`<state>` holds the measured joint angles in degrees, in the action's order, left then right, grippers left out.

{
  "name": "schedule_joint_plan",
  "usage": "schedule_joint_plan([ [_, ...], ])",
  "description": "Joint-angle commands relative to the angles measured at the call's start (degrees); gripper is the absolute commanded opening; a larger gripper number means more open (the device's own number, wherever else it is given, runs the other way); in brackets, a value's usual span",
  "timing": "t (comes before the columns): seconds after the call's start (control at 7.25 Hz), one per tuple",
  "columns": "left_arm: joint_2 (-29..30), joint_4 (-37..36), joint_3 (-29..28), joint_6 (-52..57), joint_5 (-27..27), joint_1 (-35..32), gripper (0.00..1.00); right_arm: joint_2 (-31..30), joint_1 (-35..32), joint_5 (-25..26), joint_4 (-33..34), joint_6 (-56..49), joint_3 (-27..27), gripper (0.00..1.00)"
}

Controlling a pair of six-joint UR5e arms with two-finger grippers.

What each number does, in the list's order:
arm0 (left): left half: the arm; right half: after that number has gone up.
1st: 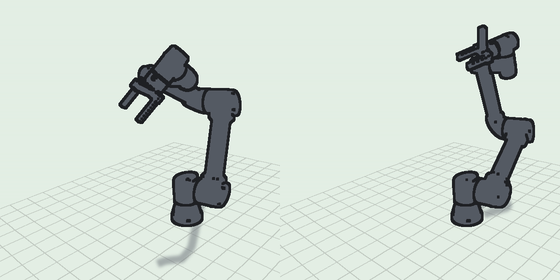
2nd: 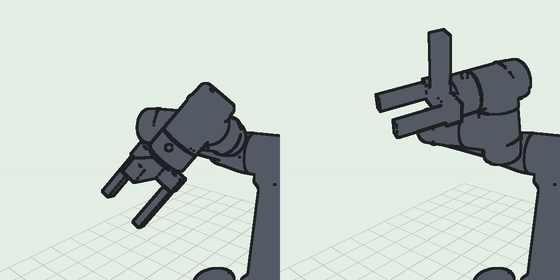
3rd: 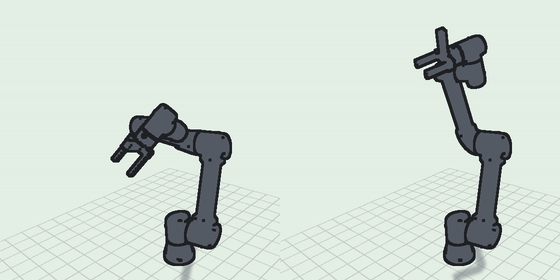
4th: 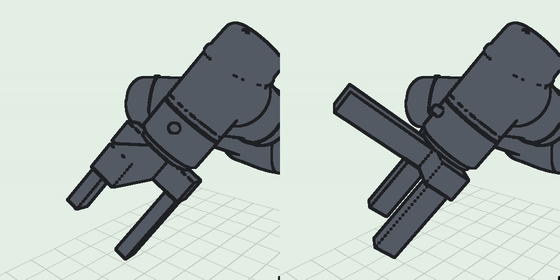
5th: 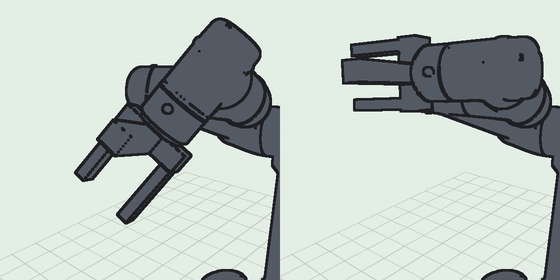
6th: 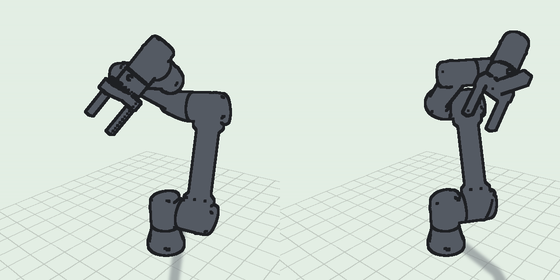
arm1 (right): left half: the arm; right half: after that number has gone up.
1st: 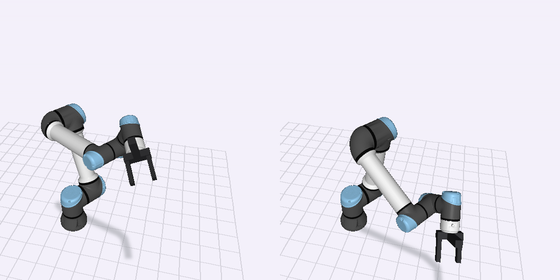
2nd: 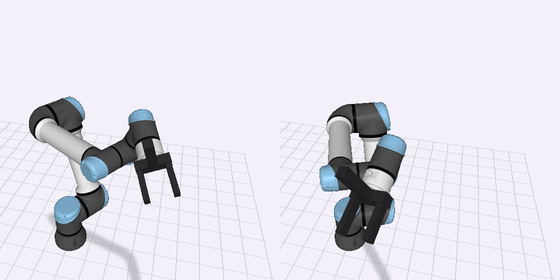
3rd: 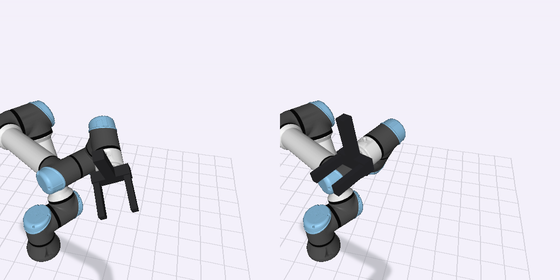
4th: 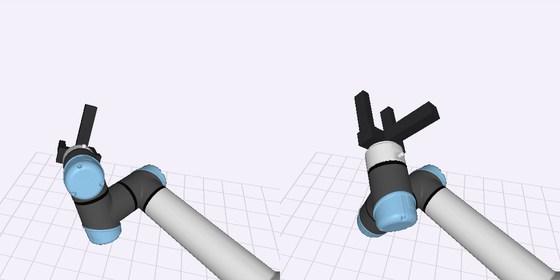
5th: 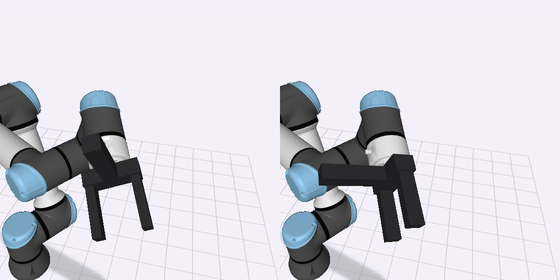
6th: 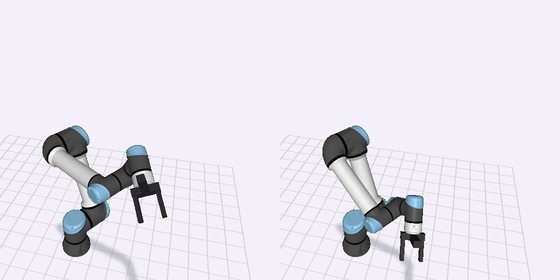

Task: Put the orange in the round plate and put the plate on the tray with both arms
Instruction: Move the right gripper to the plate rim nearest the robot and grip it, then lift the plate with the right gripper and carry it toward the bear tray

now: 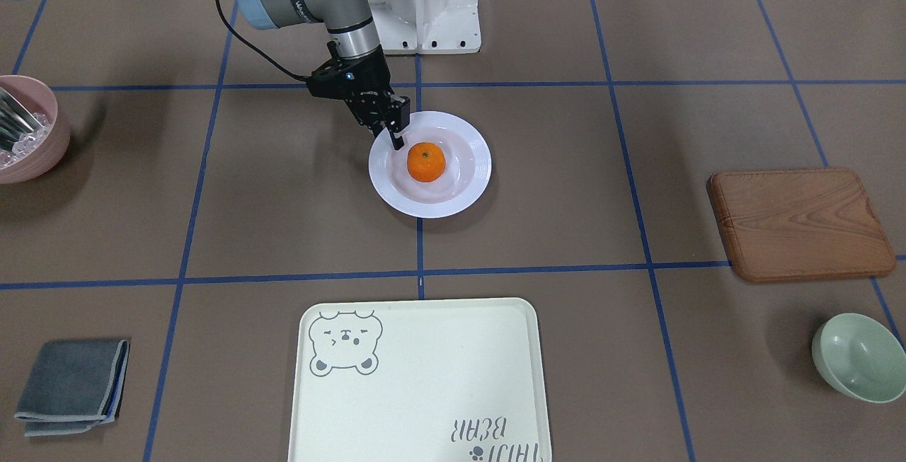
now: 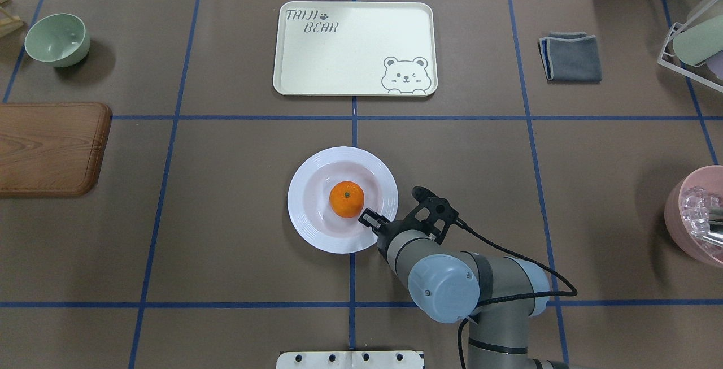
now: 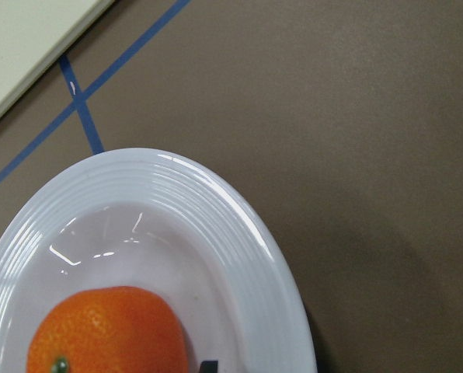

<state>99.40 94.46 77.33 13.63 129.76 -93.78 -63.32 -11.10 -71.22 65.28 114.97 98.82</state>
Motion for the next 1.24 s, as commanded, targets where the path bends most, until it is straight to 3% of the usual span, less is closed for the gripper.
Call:
schedule_joint_plan([
  [0.0,-0.35,0.20,-0.08,-0.10,0.05,0.09,1.00,0.83,-0.15,-0.32,1.34,-0.28,-0.38,0.30],
  [0.14,-0.44,0.20,0.01,-0.10,0.05,0.09,1.00,0.83,-0.15,-0.49,1.43,-0.28,-0.38,0.07],
  [0.28,-0.44,0.20,0.01,-0.10,0.05,0.00,1.00,0.92,-0.15,-0.58,3.17,-1.58,-0.38,0.00],
  [1.1,-0.70,0.11,0.28,-0.19,0.05,0.09,1.00,0.83,-2.34,-0.85,6.27,-0.98,6.91,0.00],
])
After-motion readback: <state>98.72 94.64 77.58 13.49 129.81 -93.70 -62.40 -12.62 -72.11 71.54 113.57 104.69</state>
